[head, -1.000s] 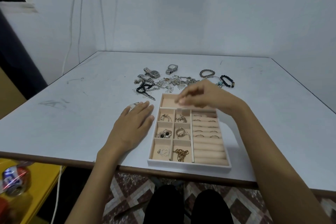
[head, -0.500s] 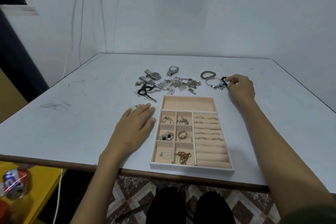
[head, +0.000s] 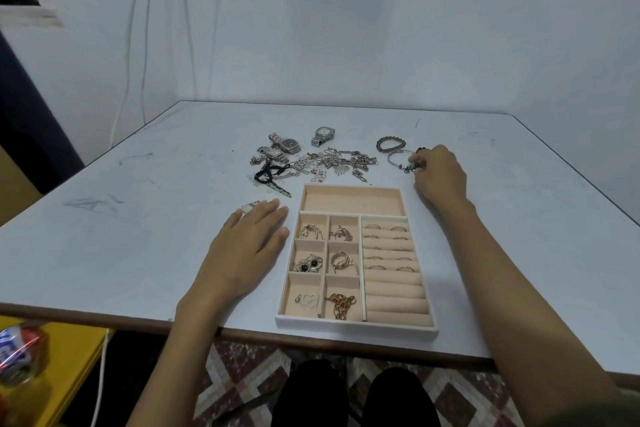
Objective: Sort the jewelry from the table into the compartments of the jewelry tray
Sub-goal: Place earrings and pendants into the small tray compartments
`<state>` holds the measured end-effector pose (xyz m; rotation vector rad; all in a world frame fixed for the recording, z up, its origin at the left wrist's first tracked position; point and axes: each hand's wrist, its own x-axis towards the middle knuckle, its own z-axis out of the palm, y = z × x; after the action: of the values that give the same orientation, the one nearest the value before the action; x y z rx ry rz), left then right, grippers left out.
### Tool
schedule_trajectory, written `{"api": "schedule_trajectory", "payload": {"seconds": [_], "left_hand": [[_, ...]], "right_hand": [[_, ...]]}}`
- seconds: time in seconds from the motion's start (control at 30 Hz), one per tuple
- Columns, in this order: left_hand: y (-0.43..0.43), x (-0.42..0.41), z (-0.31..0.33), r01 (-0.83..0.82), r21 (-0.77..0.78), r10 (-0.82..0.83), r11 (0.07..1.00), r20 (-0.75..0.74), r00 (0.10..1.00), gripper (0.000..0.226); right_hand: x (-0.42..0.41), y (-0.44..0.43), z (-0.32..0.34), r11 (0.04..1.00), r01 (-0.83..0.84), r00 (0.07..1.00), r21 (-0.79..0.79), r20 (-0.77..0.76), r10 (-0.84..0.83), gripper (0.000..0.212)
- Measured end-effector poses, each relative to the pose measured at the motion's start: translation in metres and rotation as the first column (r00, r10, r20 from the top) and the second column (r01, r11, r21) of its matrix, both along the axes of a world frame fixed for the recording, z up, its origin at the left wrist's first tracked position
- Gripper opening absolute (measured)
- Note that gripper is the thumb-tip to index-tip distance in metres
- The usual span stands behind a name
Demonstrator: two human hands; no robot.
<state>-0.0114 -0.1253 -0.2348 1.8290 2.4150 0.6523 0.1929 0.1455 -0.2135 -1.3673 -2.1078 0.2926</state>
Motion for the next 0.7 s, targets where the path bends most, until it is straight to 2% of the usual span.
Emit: {"api": "schedule_trajectory", "payload": {"seconds": [0.1, 0.17, 0.23, 0.3, 0.37, 0.43, 0.5, 0.7], "left_hand": [[0.001, 0.000, 0.001, 0.001, 0.003, -0.001, 1.000, 0.003, 1.000, 0.063], [0.001, -0.001, 0.000, 0.004, 0.005, -0.004, 1.000, 0.005, 1.000, 0.063], [0.001, -0.003, -0.001, 0.003, 0.006, -0.003, 1.000, 0.009, 1.000, 0.063], [0.001, -0.004, -0.001, 0.001, 0.008, -0.001, 1.000, 0.015, 1.000, 0.062], [0.001, -0.004, -0.001, 0.003, 0.009, -0.003, 1.000, 0.018, 1.000, 0.062], [0.001, -0.004, -0.001, 0.005, 0.012, -0.005, 1.000, 0.017, 1.000, 0.062], [0.001, -0.004, -0.001, 0.004, 0.015, -0.005, 1.000, 0.021, 1.000, 0.062], [0.002, -0.004, -0.002, 0.008, 0.017, -0.008, 1.000, 0.018, 1.000, 0.063]], "right_hand": [[-0.013, -0.012, 0.012, 0.996, -0.086, 0.994, 0.021, -0.061, 0.087, 0.025], [-0.026, -0.022, 0.023, 0.980, -0.200, 0.975, -0.014, -0.099, 0.198, 0.021], [-0.042, -0.032, 0.033, 0.945, -0.316, 0.948, -0.083, -0.061, 0.311, 0.015], [-0.060, -0.039, 0.038, 0.921, -0.366, 0.926, -0.132, 0.045, 0.375, 0.015], [-0.077, -0.044, 0.039, 0.924, -0.359, 0.908, -0.129, 0.182, 0.378, 0.020], [-0.089, -0.044, 0.033, 0.938, -0.333, 0.903, -0.091, 0.256, 0.346, 0.025], [-0.095, -0.044, 0.028, 0.953, -0.298, 0.914, -0.062, 0.270, 0.303, 0.027], [-0.094, -0.040, 0.029, 0.960, -0.262, 0.930, -0.103, 0.239, 0.279, 0.009]]}}
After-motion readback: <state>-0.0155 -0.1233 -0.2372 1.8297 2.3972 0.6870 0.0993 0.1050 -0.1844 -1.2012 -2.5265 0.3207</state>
